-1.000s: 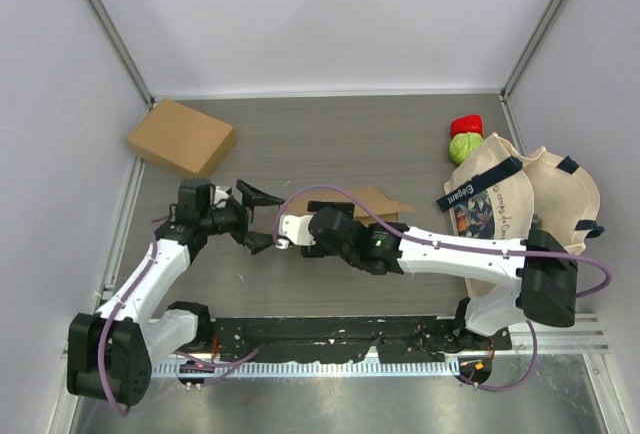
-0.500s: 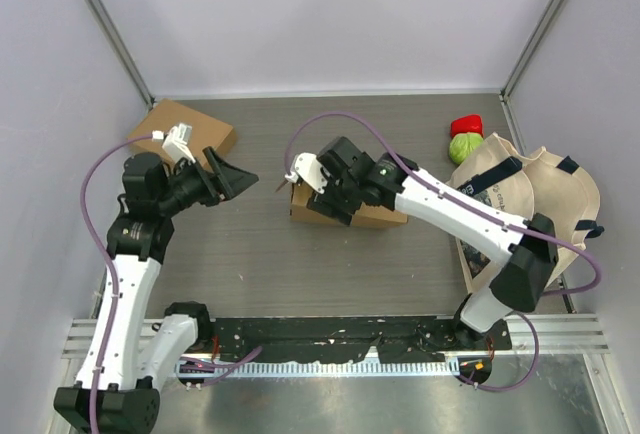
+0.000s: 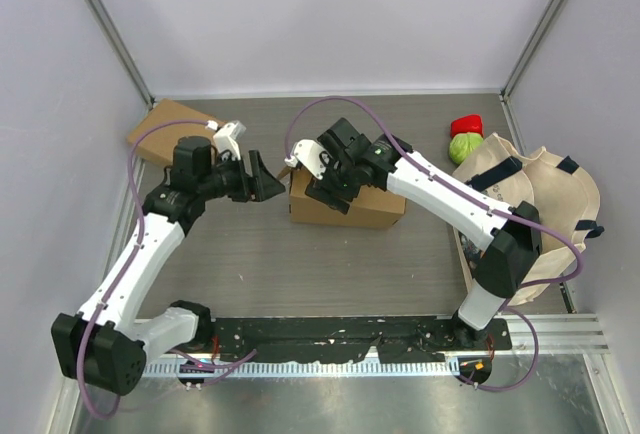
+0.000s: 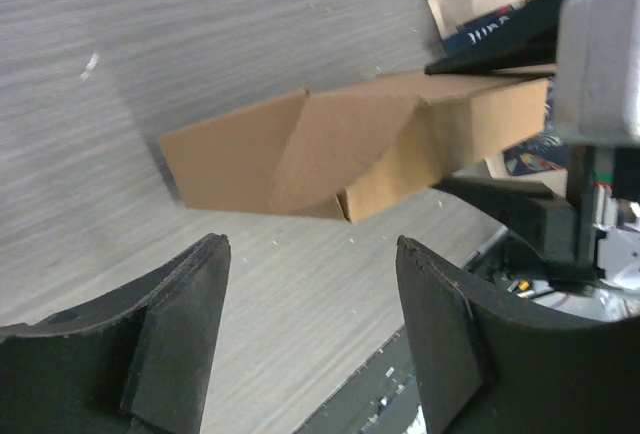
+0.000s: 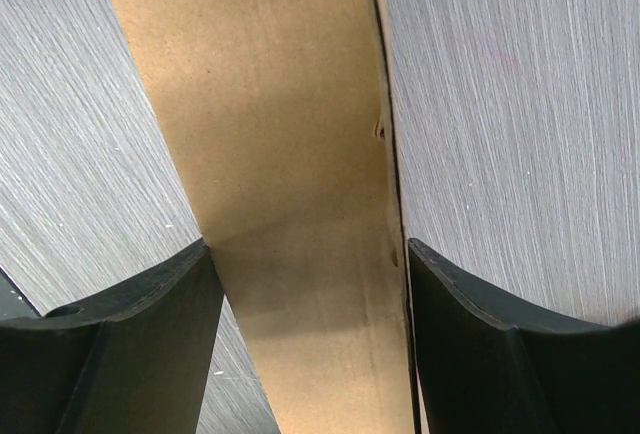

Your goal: Fold the paper box

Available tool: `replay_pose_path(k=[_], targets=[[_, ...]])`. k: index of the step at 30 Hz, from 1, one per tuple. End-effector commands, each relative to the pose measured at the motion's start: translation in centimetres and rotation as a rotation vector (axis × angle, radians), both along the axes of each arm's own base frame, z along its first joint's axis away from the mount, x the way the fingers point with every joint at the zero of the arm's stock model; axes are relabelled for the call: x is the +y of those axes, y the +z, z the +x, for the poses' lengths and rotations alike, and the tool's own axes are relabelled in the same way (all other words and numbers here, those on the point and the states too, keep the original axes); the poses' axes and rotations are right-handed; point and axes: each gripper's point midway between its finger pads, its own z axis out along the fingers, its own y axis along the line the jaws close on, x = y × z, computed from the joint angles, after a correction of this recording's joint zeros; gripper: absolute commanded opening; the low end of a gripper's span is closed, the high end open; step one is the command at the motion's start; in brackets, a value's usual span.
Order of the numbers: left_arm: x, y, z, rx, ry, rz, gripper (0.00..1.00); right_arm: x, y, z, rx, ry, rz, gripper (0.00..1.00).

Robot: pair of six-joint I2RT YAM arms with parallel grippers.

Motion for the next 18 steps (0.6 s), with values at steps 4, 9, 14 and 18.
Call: replay_pose_path(k=[4, 9, 14, 18], targets=[[-0.1, 2.3, 4.1, -0.142, 0.029, 0.084, 0.70, 1.3, -0.8, -1.9, 0.125, 0.006, 0.063, 0.48], [-1.8, 2.7, 4.8, -0.148, -0.010, 0.081, 0.65, 1.2, -0.6, -1.8, 0.120, 0.002, 0.067, 0.47], [-3.2, 2.6, 5.0, -0.136, -0.031, 0.087, 0.42, 1.3, -0.5, -1.7, 0.114, -0.003, 0.070, 0.46], [-4.1, 2.6, 4.4, -0.118, -0.059, 0.104, 0.22, 1.4, -0.6, -1.5, 0.111, -0.005, 0.067, 0.45]])
